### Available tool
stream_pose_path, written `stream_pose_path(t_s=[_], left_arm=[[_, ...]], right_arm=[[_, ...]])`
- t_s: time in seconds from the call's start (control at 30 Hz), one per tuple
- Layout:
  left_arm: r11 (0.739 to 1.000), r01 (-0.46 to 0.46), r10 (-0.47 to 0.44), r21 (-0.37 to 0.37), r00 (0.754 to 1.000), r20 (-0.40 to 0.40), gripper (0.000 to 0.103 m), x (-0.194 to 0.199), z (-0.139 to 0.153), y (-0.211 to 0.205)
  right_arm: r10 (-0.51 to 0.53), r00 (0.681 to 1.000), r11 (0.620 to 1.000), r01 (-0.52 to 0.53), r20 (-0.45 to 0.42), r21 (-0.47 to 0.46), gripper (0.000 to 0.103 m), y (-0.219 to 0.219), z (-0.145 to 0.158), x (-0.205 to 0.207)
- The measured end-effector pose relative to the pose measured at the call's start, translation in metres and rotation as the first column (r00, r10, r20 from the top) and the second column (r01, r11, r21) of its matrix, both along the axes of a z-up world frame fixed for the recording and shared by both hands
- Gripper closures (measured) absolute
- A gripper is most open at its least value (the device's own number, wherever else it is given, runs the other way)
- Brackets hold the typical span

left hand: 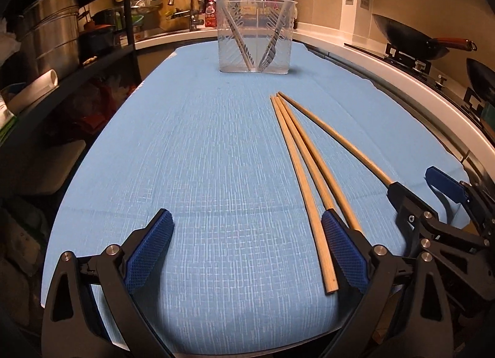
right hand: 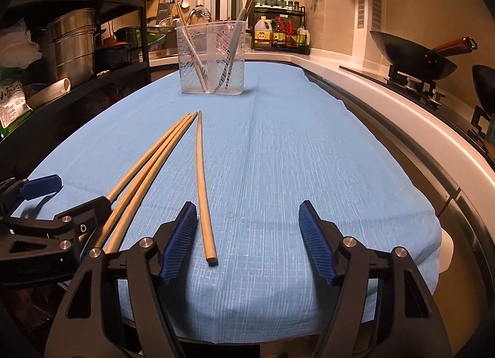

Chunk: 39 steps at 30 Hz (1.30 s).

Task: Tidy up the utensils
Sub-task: 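Grasp a chopstick with the left tool while the right tool grasps another chopstick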

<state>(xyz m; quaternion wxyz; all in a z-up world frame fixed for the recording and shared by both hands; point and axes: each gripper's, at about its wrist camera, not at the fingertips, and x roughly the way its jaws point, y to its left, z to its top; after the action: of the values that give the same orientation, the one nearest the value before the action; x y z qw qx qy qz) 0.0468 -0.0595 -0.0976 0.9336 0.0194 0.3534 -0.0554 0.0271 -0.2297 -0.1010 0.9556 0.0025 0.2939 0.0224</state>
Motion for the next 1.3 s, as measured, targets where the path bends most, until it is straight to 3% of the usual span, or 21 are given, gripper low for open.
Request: stream_pose_path(t_s=[0.13, 0.17, 0.2, 0.23, 0.27, 0.3, 0.33, 0.47, 0.7, 0.9, 1.13, 1.3], left_arm=[[1.0, -0.025, 0.025, -0.001, 0.999, 0.03, 0.033, 0.001, 0.001, 0.007], [1.0, -0.03, 0.031, -0.003, 0.999, 0.043, 0.045, 0.0, 0.001, 0.007], [0.999, -0.03, 0.031, -0.01, 0.998, 0.062, 0.06, -0.002, 0.001, 0.007], [1.0, -0.018, 0.019, -0.014, 0.997, 0.074, 0.066, -0.004, 0.0, 0.005], [1.0, 0.003, -0.002, -0.015, 0.996, 0.085, 0.079, -0.007, 0.0, 0.003], [0.999, 0.025, -0.024, -0.021, 0.996, 0.089, 0.095, -0.008, 0.0, 0.001], [0.998, 0.05, -0.047, -0.029, 0.995, 0.086, 0.097, -0.008, 0.0, 0.0], [0.996, 0.057, -0.053, -0.073, 0.996, 0.066, 0.097, -0.006, 0.005, 0.006], [0.994, 0.06, -0.047, -0.089, 0.989, 0.137, 0.097, -0.012, 0.03, 0.018], [0.993, 0.083, -0.069, -0.082, 0.985, 0.16, 0.097, -0.017, 0.045, 0.021], [0.994, 0.091, -0.087, -0.056, 0.993, 0.074, 0.097, -0.012, 0.018, 0.019], [0.995, 0.088, -0.087, -0.038, 0.996, 0.037, 0.097, -0.008, 0.004, 0.02]], right_arm=[[0.014, 1.0, 1.0, -0.014, 0.011, -0.002, 0.036, 0.006, -0.001, 0.003], [0.03, 0.999, 1.0, -0.03, 0.02, 0.009, 0.048, 0.008, -0.002, 0.002], [0.057, 0.998, 0.998, -0.057, 0.028, 0.023, 0.067, 0.01, -0.003, 0.001], [0.083, 0.996, 0.996, -0.084, 0.04, 0.021, 0.074, 0.015, -0.003, -0.001], [0.095, 0.994, 0.995, -0.095, 0.049, 0.006, 0.088, 0.019, -0.004, -0.004], [0.117, 0.992, 0.993, -0.117, 0.054, 0.005, 0.097, 0.024, -0.004, -0.006], [0.114, 0.992, 0.994, -0.113, 0.056, -0.009, 0.096, 0.027, -0.004, -0.007], [0.116, 0.993, 0.993, -0.117, 0.031, 0.035, 0.096, 0.023, 0.001, -0.004], [0.12, 0.988, 0.992, -0.123, 0.093, 0.024, 0.096, 0.021, 0.025, -0.013], [0.124, 0.989, 0.992, -0.126, 0.079, 0.022, 0.096, 0.022, 0.028, -0.015], [0.12, 0.993, 0.992, -0.12, 0.003, 0.05, 0.096, 0.02, 0.004, -0.009], [0.124, 0.992, 0.99, -0.126, 0.025, 0.057, 0.094, 0.018, -0.001, -0.01]])
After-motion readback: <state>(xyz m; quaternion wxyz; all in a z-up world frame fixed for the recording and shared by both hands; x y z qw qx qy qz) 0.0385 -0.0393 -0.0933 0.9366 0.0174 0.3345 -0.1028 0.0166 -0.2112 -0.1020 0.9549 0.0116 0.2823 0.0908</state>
